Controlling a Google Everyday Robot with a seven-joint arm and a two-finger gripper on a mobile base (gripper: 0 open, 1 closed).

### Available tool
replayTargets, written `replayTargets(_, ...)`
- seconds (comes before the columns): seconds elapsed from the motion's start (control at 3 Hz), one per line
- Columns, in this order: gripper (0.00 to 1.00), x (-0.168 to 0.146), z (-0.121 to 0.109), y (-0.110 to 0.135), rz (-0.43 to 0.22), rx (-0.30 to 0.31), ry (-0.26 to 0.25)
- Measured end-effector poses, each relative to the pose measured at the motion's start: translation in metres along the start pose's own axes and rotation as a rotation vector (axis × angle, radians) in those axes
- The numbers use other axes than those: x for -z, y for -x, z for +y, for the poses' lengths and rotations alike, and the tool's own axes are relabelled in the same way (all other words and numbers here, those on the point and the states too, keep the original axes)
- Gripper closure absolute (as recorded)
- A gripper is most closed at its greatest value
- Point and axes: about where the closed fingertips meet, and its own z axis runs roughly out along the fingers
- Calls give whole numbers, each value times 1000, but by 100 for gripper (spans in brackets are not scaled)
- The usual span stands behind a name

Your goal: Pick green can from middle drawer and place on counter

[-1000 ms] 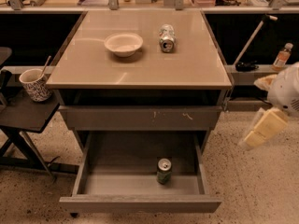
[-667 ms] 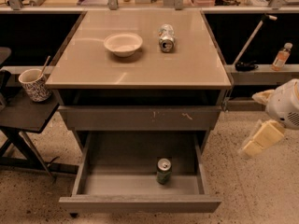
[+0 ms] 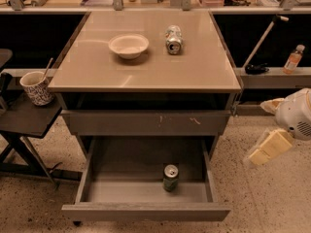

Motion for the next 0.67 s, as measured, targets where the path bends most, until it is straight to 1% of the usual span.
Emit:
replayTargets(0.33, 0, -58, 29, 8, -143, -66, 89)
replayTargets(0.67, 0, -120, 58, 52, -357, -111, 166)
